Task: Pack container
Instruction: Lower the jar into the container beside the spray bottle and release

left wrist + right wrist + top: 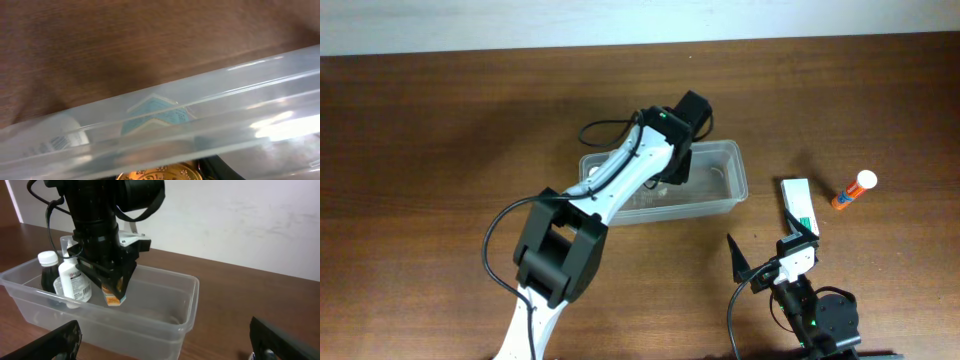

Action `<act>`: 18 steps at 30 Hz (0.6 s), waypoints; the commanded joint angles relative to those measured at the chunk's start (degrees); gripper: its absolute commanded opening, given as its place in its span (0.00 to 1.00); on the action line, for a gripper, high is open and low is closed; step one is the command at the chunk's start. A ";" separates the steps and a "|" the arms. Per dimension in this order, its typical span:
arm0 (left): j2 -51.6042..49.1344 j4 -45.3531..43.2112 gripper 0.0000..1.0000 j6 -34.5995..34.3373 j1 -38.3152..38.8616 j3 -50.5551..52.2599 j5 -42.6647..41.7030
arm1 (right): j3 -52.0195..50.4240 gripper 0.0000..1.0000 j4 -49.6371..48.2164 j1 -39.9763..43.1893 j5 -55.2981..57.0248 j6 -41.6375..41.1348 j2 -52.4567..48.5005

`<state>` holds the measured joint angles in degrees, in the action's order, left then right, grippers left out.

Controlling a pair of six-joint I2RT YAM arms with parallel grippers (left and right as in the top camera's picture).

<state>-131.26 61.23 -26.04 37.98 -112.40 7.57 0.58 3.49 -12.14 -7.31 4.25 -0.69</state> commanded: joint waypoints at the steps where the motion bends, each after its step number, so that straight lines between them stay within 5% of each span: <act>1: 0.00 -0.33 0.01 -3.21 -1.05 -0.98 1.22 | -0.26 0.98 0.37 0.22 0.48 -0.68 0.37; 18: 0.00 0.94 0.02 -3.28 -0.87 -0.94 0.20 | -0.26 0.98 0.37 0.22 0.50 -0.68 0.37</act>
<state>-131.26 61.78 -28.38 37.26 -112.40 7.53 0.58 3.46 -12.14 -7.31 4.25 -0.69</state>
